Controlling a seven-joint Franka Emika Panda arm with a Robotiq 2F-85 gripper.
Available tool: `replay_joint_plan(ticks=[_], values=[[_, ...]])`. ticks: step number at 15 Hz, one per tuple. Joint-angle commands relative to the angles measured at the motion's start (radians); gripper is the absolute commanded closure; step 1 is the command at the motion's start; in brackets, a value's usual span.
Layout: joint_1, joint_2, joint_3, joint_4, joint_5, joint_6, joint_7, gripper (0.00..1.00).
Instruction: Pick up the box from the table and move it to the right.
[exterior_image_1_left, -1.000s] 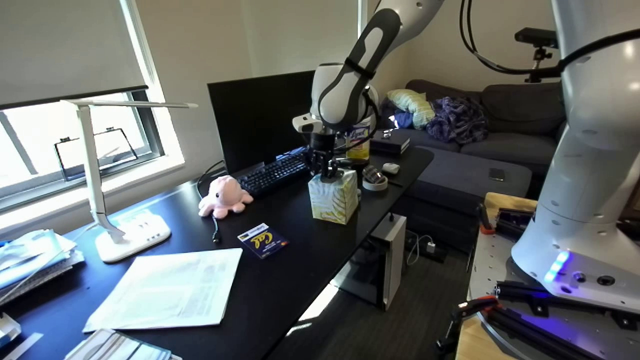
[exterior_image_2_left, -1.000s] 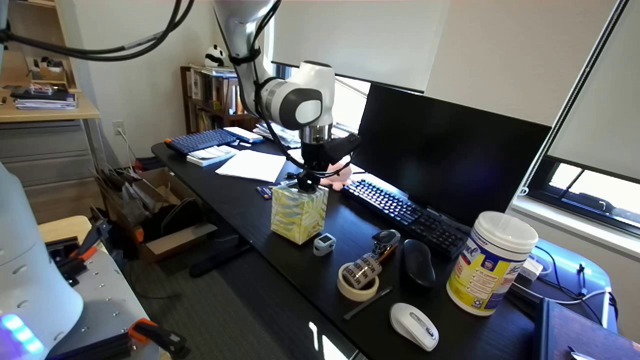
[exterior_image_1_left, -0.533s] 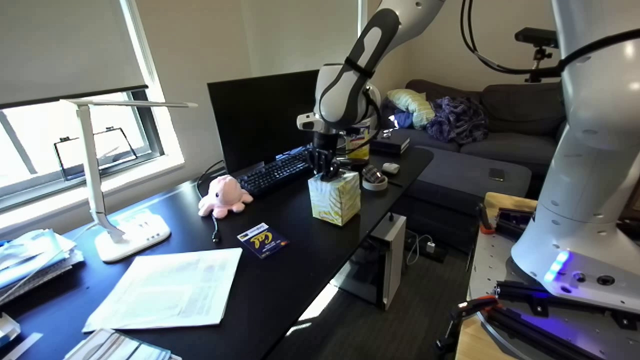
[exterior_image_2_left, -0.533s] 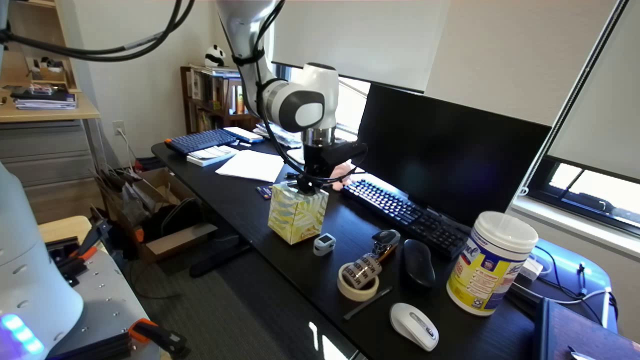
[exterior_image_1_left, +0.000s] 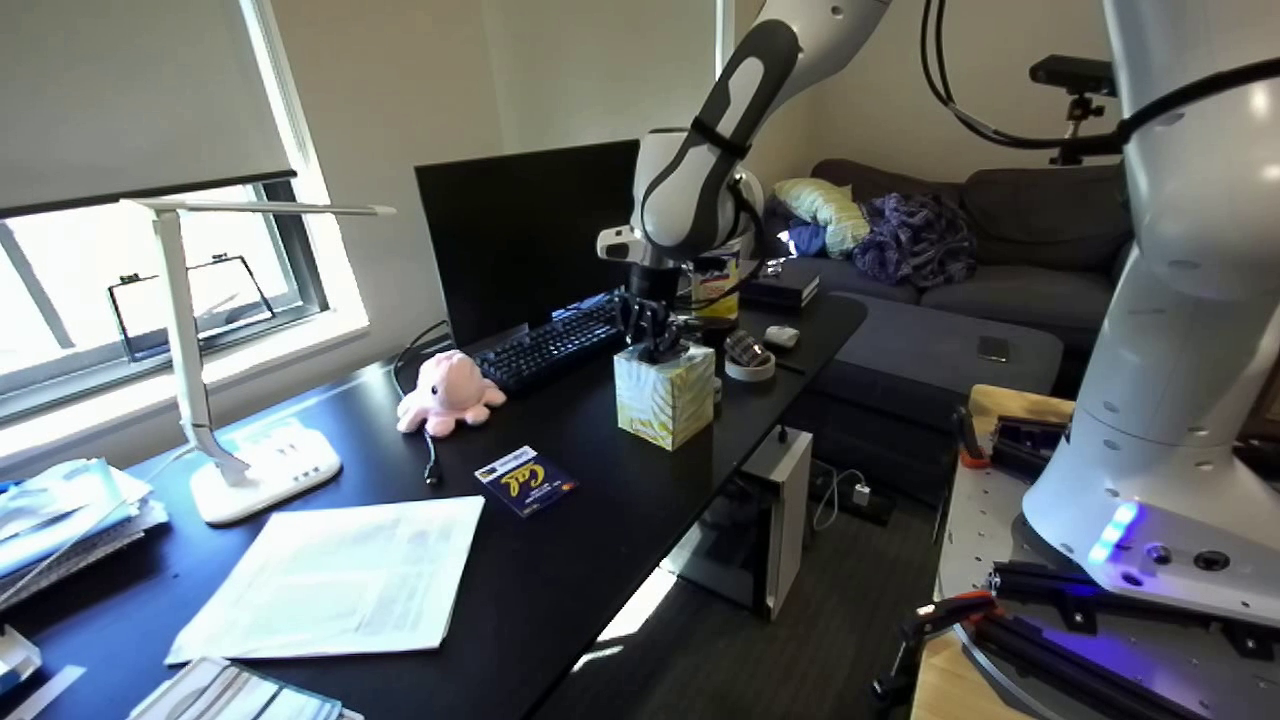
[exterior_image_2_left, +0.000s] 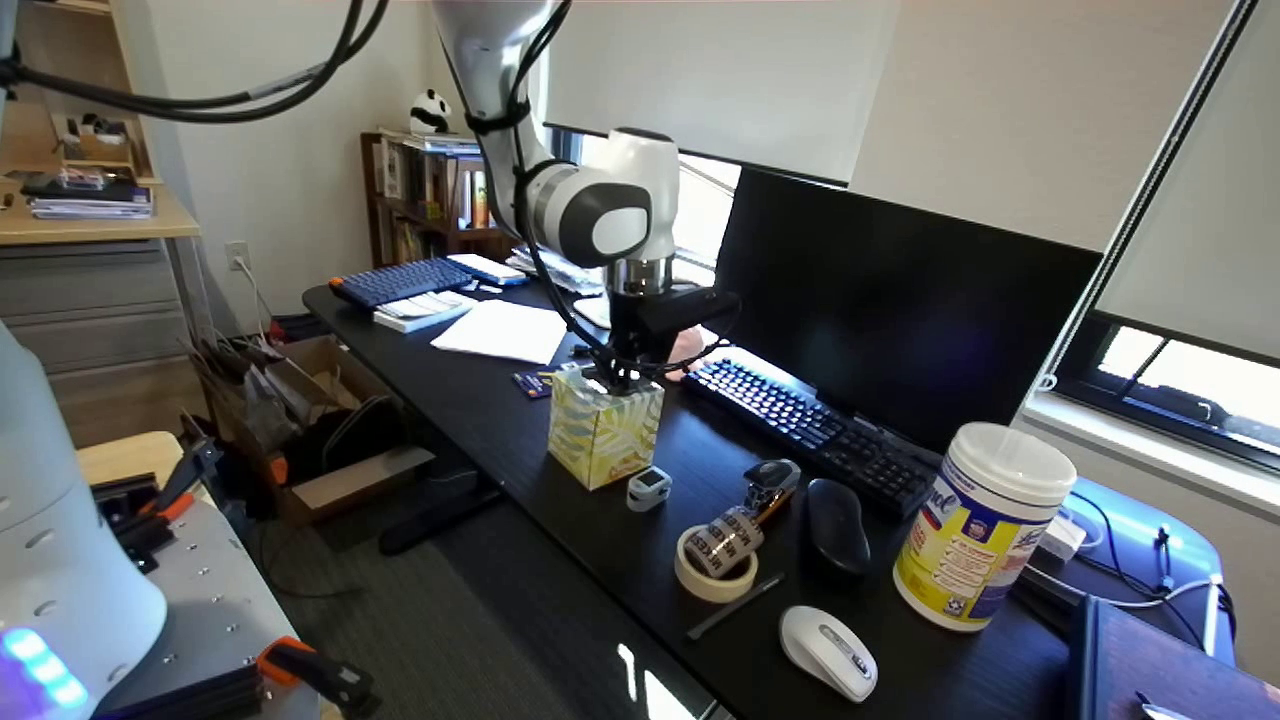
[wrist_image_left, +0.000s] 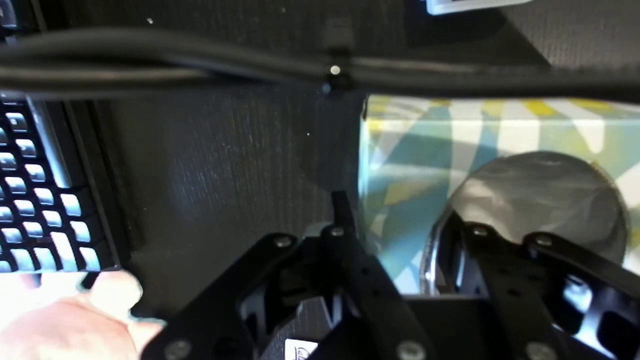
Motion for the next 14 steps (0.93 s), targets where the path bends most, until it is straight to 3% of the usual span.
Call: replay_joint_plan(ticks=[1,5,8,14], values=[[-0.002,0.004,0.006,-0.018,-0.016,0.042,-0.011,0.29],[-0.034,0.016,0.05,-0.019,-0.003,0.057,-0.099,0.03],[-0.062,0.024,0.089,-0.026,0.01,0.076,-0.174,0.0],[-0.226,0.063,0.286,-0.025,0.139,0.115,-0.423,0.0]])
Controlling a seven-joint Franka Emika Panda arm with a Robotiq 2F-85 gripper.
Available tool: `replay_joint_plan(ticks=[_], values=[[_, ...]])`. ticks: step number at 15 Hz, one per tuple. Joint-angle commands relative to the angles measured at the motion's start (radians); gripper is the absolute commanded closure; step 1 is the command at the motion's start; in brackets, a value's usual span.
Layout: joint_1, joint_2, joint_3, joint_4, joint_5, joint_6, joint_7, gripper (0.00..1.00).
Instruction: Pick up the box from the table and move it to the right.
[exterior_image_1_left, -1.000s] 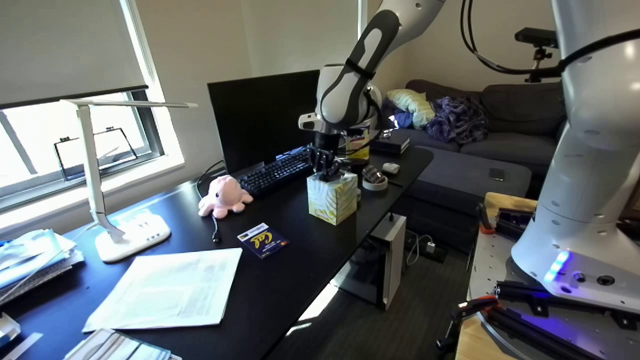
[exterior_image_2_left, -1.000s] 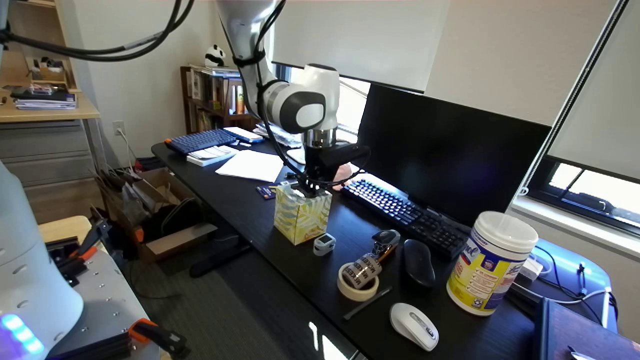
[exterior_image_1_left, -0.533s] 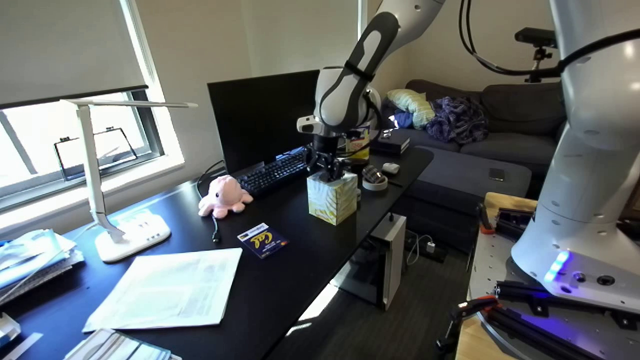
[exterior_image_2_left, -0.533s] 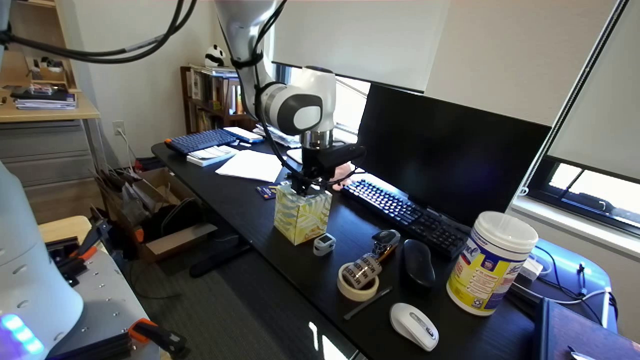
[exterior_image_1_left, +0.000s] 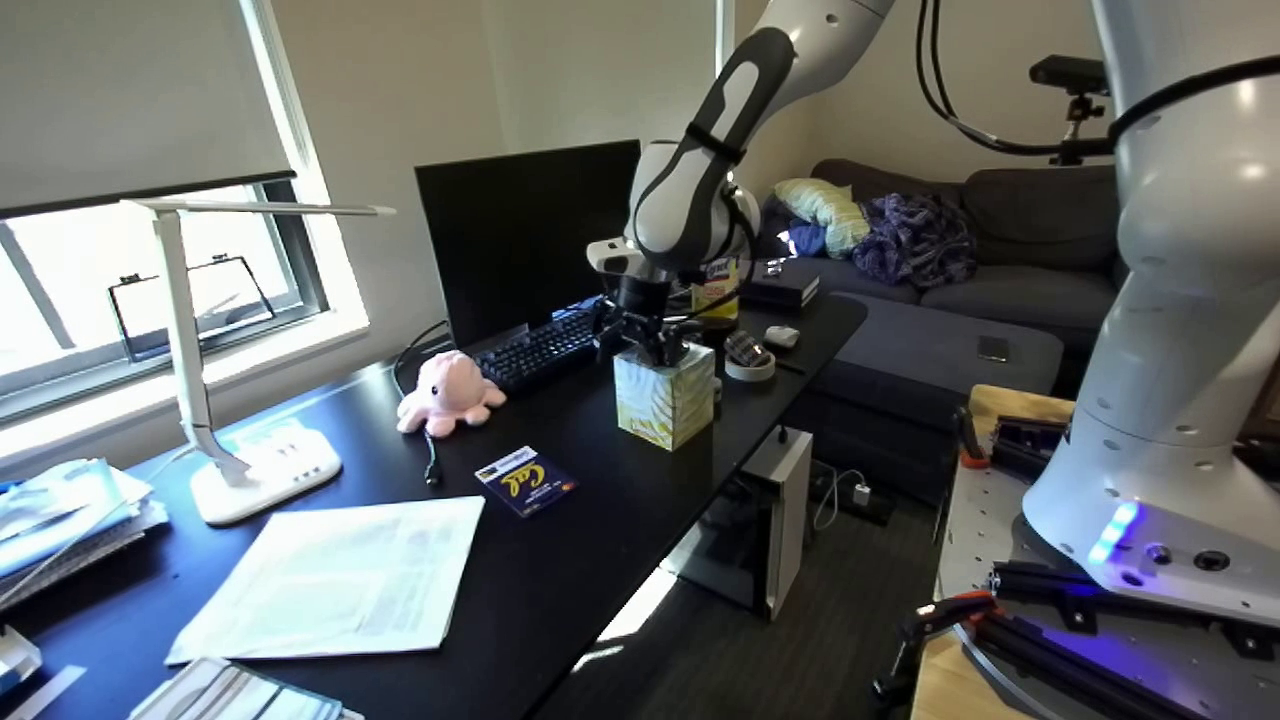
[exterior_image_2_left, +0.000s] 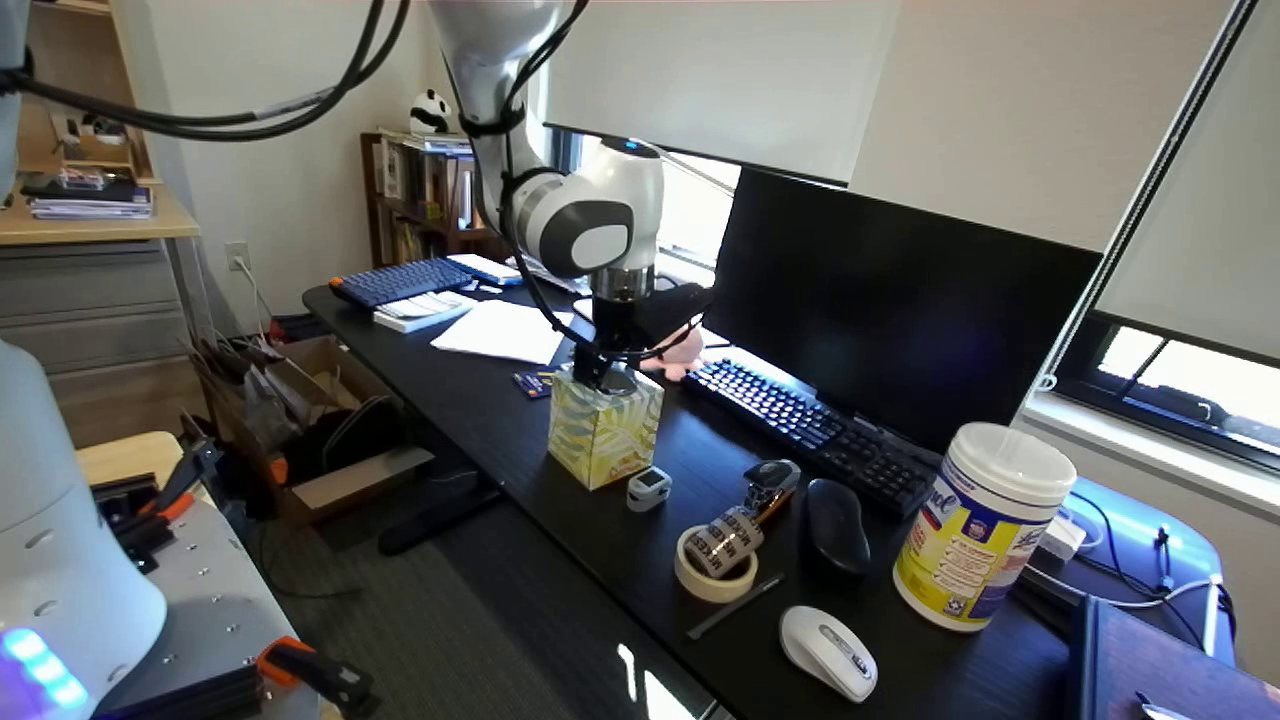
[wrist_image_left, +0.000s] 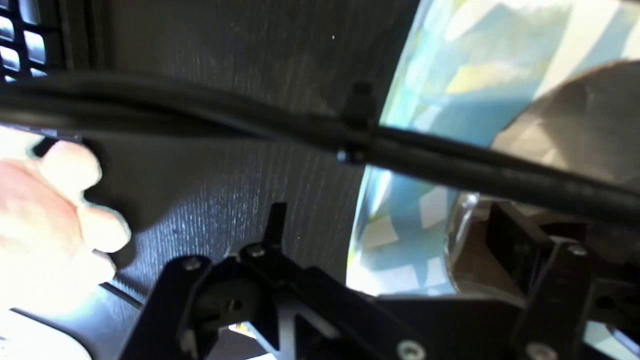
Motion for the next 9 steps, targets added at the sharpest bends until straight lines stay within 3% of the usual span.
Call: replay_joint_plan(ticks=[1,4,6,9], values=[[-0.111,0.02,0.121,-0.018,0.1,0.044,-0.162,0.0],[-0.188,0.006,0.206,-0.027,0.198,0.056,-0.248,0.0],[-0.191,-0.065,0.198,-0.065,0.248,0.087,-0.209,0.0],[-0.27,-0.175,0.272,-0.125,0.332,0.176,-0.196,0.0]])
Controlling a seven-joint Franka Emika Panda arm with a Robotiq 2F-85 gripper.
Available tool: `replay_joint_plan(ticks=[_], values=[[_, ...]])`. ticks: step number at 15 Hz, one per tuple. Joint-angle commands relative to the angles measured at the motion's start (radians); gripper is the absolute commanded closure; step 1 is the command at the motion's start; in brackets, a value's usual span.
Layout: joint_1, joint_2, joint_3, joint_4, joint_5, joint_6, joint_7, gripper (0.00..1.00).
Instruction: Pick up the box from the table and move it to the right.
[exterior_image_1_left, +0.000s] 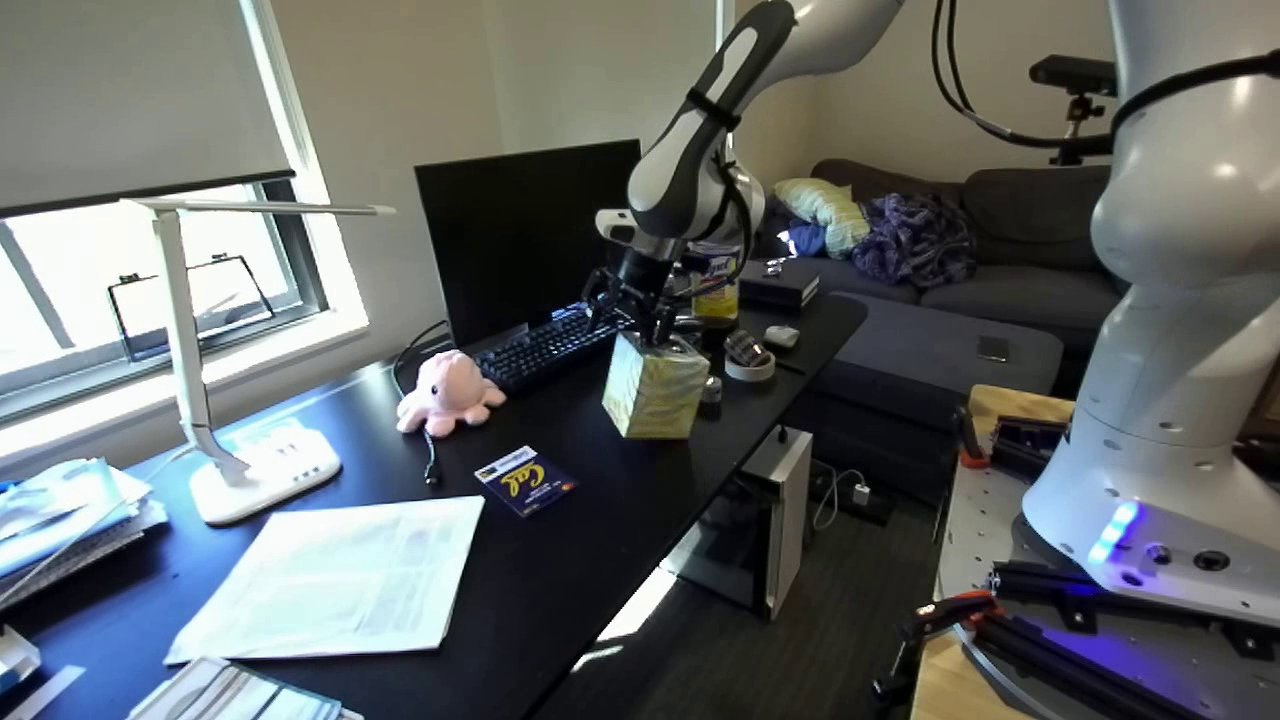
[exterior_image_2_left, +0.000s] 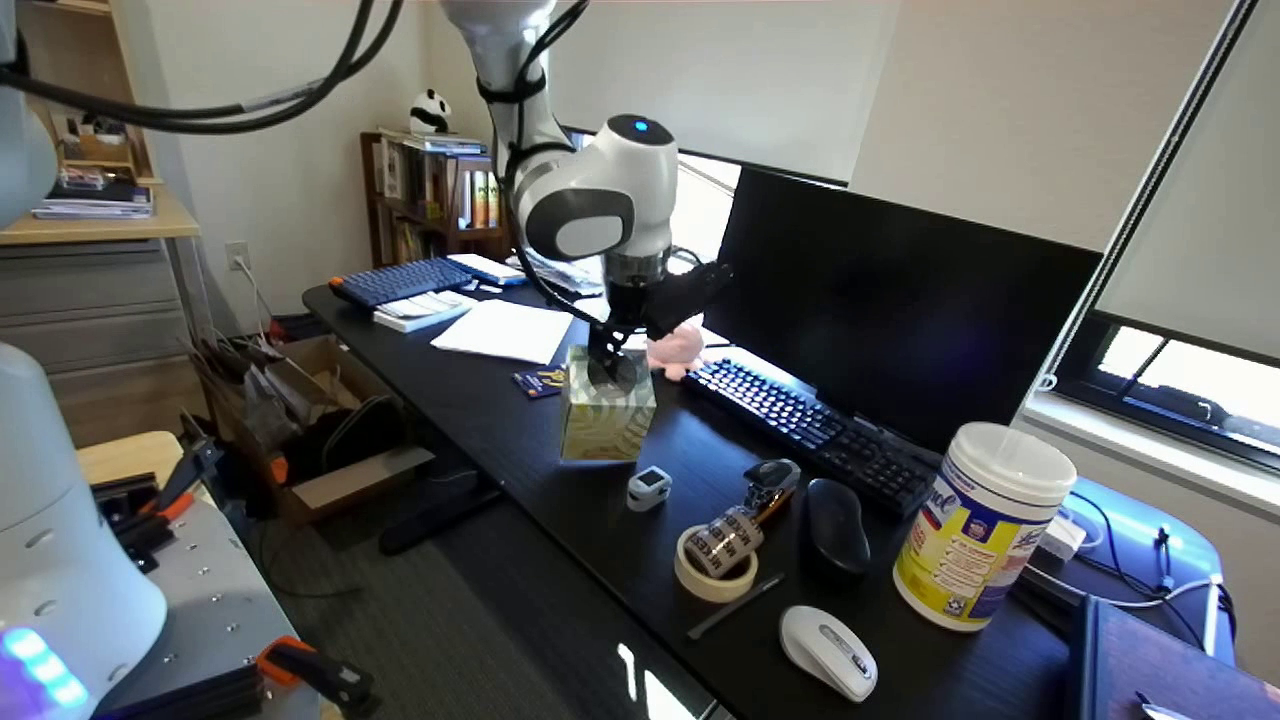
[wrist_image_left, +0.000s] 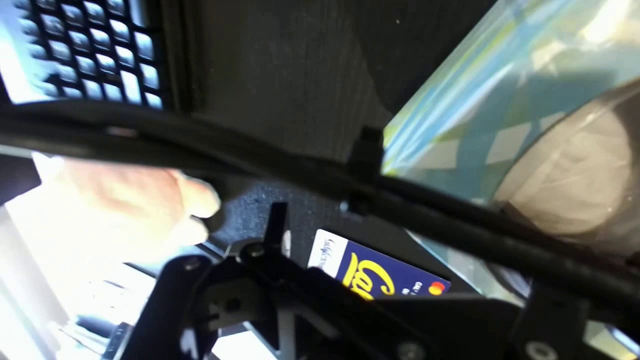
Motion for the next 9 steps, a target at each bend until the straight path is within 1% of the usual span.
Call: replay_joint_plan(ticks=[1,2,4,9], values=[[-0.103,-0.187,0.106,-0.116,0.107,0.085,-0.014,0.0],[-0.125,-0.226,0.135,-0.125,0.122,0.088,-0.024,0.0],[-0.138,-0.32,0.164,-0.15,0.141,0.08,-0.01,0.0],[-0.114,-0.558,0.148,-0.188,0.183,-0.009,0.135,0.0]])
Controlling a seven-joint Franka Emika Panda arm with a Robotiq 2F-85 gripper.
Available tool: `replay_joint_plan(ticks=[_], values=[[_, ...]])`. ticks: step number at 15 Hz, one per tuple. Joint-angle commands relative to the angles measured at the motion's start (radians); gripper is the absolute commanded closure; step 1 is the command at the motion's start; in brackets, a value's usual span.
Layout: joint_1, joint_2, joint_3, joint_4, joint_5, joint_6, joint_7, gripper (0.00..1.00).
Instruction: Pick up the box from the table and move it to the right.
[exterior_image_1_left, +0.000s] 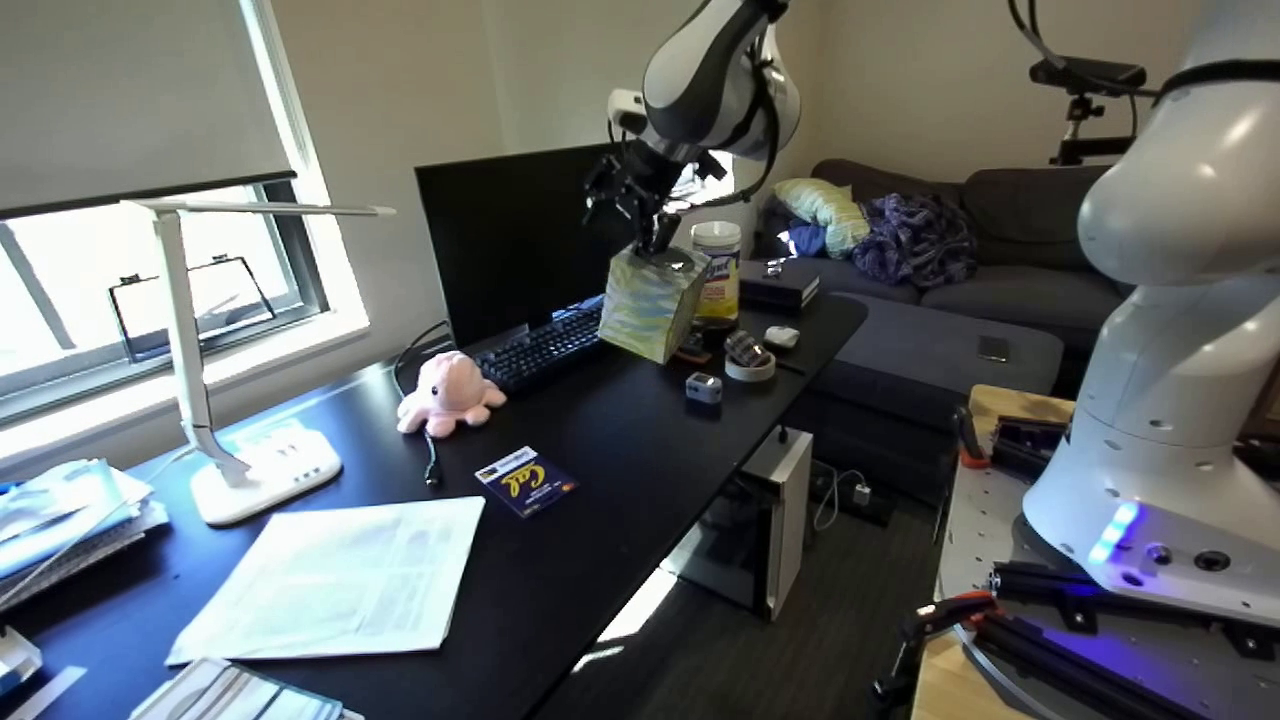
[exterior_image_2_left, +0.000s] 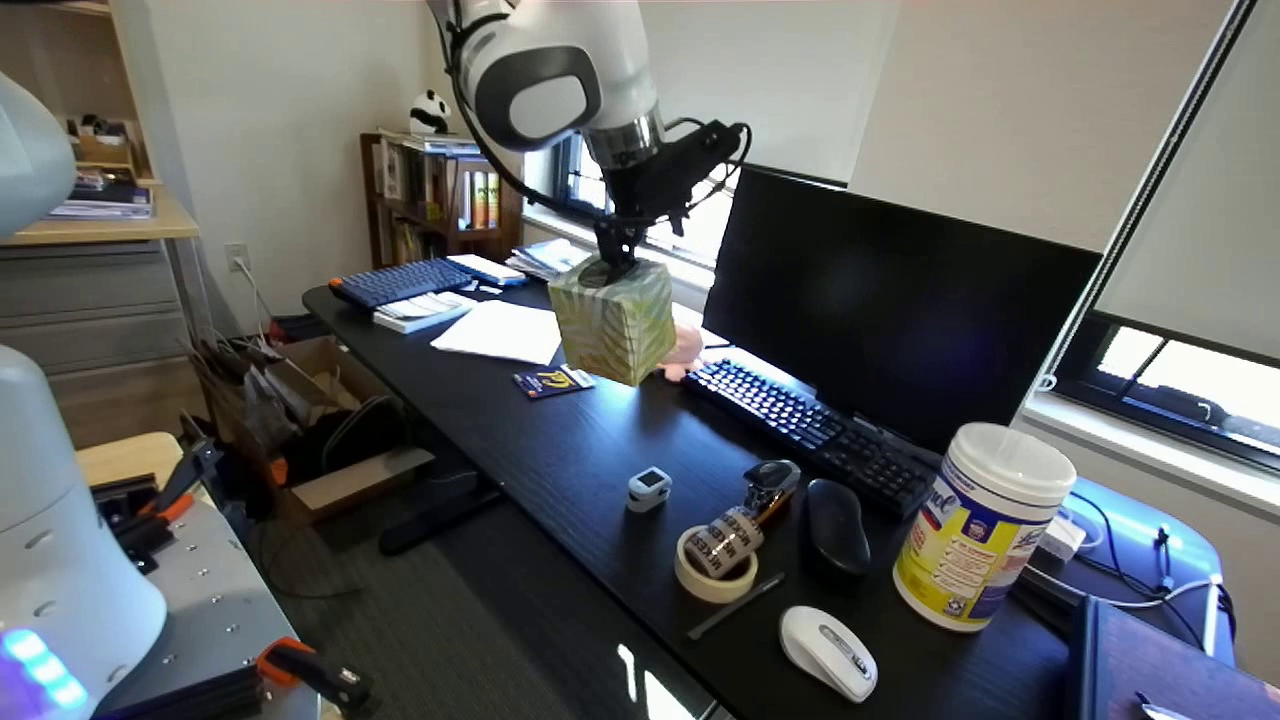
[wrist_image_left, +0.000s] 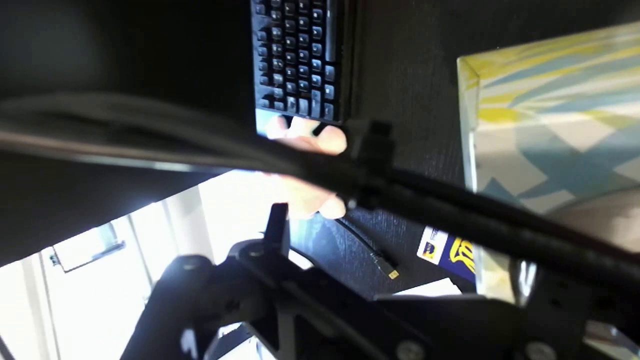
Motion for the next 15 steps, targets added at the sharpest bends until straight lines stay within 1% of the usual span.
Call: replay_joint_plan(ticks=[1,3,4,5,6,7,8,9,10,11,12,14,15], values=[[0.0,-0.204,-0.001,-0.057,0.052,-0.088,0.103,0.0],[0.0,-0.28,-0.01,-0.048,0.051,-0.183,0.154,0.0],[-0.008,-0.302,-0.009,-0.038,0.032,-0.231,0.195,0.0],[0.181,-0.304,-0.207,-0.045,-0.107,-0.258,0.319,0.0],[0.003,-0.342,-0.034,-0.028,-0.044,-0.315,0.308,0.0],[0.038,-0.347,-0.065,-0.019,-0.059,-0.347,0.361,0.0],[0.03,-0.357,-0.053,-0.014,-0.066,-0.374,0.4,0.0],[0.246,-0.326,-0.264,-0.021,-0.211,-0.369,0.521,0.0],[0.27,-0.336,-0.277,-0.022,-0.259,-0.385,0.582,0.0],[0.34,-0.344,-0.334,-0.021,-0.317,-0.404,0.662,0.0],[0.398,-0.349,-0.375,-0.02,-0.357,-0.42,0.717,0.0],[0.506,-0.369,-0.447,-0.024,-0.422,-0.46,0.787,0.0],[0.542,-0.38,-0.465,-0.026,-0.458,-0.479,0.832,0.0]])
